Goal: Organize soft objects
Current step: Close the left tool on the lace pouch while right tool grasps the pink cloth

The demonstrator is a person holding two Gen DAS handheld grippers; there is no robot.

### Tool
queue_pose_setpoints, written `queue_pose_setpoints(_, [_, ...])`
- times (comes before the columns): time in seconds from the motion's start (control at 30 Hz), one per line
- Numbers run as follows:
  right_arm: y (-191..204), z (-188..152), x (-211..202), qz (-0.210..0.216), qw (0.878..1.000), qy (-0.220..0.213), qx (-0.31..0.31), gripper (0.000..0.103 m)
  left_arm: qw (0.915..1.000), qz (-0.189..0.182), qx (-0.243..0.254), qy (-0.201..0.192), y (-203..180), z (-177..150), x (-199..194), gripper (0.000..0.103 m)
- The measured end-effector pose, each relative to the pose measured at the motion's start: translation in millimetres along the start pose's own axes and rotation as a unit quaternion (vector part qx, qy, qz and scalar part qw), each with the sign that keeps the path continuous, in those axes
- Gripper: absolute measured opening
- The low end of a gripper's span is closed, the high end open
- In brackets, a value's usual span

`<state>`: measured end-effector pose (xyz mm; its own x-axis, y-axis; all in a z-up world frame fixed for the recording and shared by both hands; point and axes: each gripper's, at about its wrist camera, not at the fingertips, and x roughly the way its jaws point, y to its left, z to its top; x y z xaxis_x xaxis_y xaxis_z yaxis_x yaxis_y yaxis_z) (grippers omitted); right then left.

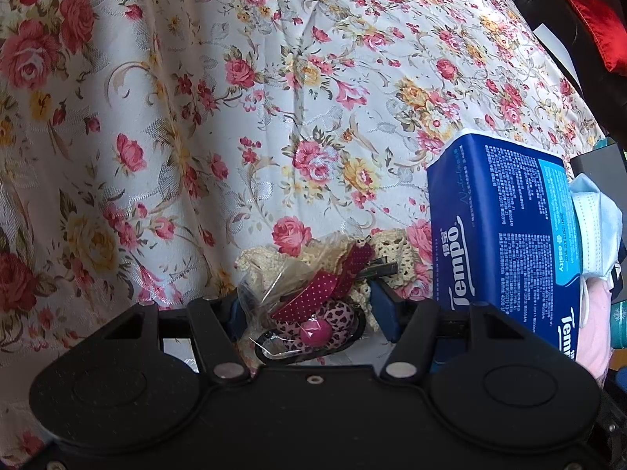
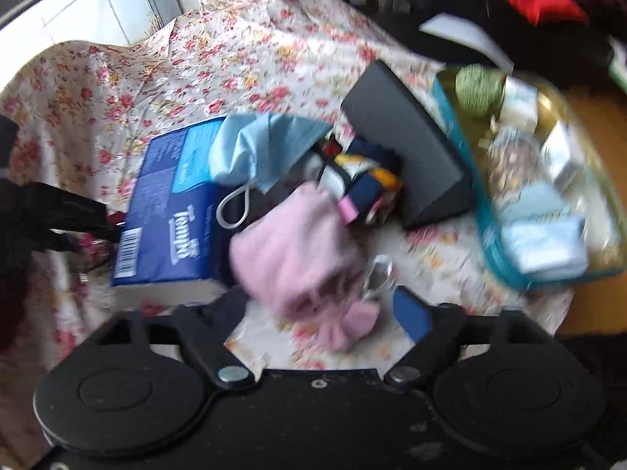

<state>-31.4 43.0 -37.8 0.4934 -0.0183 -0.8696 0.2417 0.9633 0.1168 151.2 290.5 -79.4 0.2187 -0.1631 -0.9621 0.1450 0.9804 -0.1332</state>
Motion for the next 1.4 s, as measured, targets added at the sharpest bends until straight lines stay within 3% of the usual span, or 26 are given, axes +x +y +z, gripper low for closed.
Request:
queue_pose_setpoints(0.23, [14.4,3.7,25.3,-0.014,0.997,0.007,-0.079,0.089,1.0000,-0.002,-0.004,0.001,0.4,0.5,-0.5,0.058])
queue_pose_setpoints(0.57, [43.2,-1.6,48.7,-0.056,0.981,-0.011,-0.185,0.090,1.0000,-0.002,-0.004,0.001,-0.6,0.3,-0.5,0.058])
queue_pose_setpoints(0.63, [42.9,0.0,51.1,-0.059,0.981,-0.012,-0.182,0.087,1.0000,-0.002,-0.003,0.001,-0.8,0.6,0.0,0.058])
queue_pose_setpoints(0.67, [41.2,0.3,51.1,-0.055,0.983,-0.011,-0.177,0.073,1.0000,-0.002,-0.002,0.001,-1.0,0.6,0.1,0.058])
queue_pose_setpoints(0.7, [39.5,1.5,51.5,-0.045,0.984,-0.004,-0.170,0.067,1.0000,-0.002,-0.002,0.001,-1.4,0.6,0.3,0.058])
queue_pose_setpoints(0.77, [36.7,1.6,47.9,-0.040,0.986,0.002,-0.162,0.065,1.0000,-0.001,0.000,0.001,-1.9,0.3,0.5,0.058])
queue_pose_setpoints(1.1, [22.7,-19.9,11.5,0.014,0.993,0.041,-0.106,0.063,0.9998,0.004,0.017,-0.008,-4.0,0.7,2.0,0.058])
queue_pose_setpoints(1.4, [4.6,-37.6,-9.4,0.040,0.994,0.027,-0.093,0.063,0.9966,0.018,0.064,-0.048,-10.6,-9.5,-0.1,0.056])
